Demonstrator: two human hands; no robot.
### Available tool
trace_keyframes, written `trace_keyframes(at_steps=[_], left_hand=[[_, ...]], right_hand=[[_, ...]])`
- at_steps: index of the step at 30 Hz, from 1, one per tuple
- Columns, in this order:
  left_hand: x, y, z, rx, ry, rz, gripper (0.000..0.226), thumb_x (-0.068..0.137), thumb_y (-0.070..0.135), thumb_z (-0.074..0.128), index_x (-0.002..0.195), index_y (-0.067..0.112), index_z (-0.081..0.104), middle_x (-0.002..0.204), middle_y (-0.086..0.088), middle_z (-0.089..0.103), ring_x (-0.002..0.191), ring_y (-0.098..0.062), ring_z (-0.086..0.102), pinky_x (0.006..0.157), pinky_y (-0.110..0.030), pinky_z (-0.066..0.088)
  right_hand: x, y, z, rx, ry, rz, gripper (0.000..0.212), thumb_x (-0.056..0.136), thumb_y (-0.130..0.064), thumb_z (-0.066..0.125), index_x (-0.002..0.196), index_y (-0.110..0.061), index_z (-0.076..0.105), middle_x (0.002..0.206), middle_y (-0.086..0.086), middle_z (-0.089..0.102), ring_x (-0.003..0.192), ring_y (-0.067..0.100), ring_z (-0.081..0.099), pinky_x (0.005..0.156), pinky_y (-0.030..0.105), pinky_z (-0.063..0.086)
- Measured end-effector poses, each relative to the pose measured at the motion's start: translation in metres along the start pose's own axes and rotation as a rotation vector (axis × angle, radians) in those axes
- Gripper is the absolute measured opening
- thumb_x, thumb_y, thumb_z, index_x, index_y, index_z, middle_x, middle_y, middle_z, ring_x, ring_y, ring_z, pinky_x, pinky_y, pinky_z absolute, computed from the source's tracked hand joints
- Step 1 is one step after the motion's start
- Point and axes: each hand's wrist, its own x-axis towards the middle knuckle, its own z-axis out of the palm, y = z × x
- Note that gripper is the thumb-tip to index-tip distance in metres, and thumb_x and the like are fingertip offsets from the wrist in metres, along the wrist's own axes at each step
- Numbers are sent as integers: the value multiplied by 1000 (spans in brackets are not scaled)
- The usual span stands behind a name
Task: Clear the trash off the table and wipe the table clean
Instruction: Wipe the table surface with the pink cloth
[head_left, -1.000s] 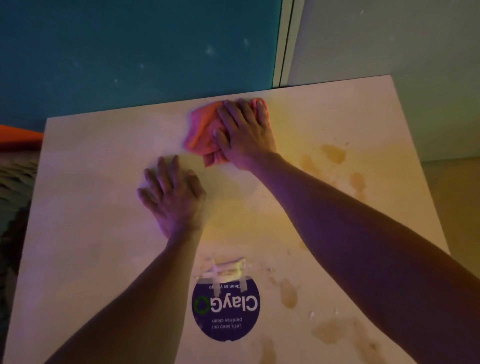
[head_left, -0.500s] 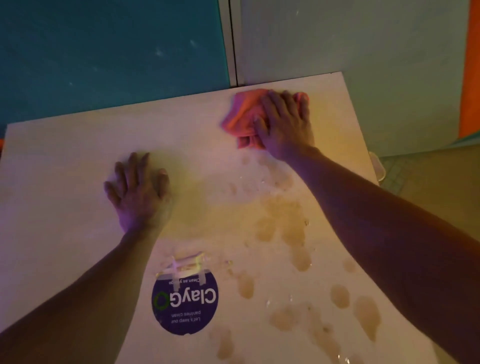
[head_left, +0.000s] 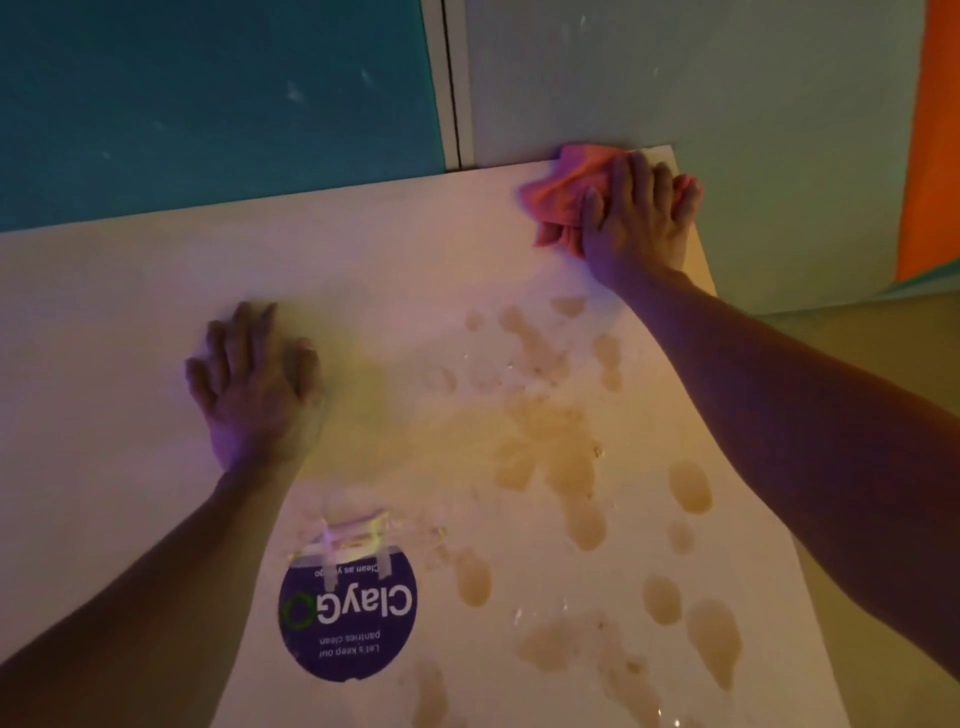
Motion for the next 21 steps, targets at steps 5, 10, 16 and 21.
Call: trace_keyframes(at_steps=[5,10,16,21], left_hand=[[1,0,0,10,-8,-16,61,96,47,34,150,21,36,160,-2,31,149,-31,23,120,-53,13],[1,2,0,27,2,-3,60,97,47,36,150,19,37,159,-5,33,148,-32,25,119,-55,17],[3,2,3,0,-3,31,62,96,49,33,150,19,39,159,-5,33,148,-34,26,120,-55,16],[4,-2,4,-29,-12,49,61,95,46,37,150,20,41,160,-5,33,149,-33,25,120,-55,13]], right_hand=[[-6,-7,2,-5,-3,0,66,99,-45,17,154,-10,28,161,10,28,150,35,19,120,61,1],[-48,-34,-2,1,13,-61,66,99,-43,19,153,-7,32,159,12,32,148,35,23,119,61,1],[-93,-105,4,23,-58,-102,66,100,-46,19,156,-12,25,163,8,24,151,32,15,120,60,-4],[-147,-155,8,94,-39,-274,61,99,-45,31,148,-11,43,155,9,40,145,35,30,119,61,7]])
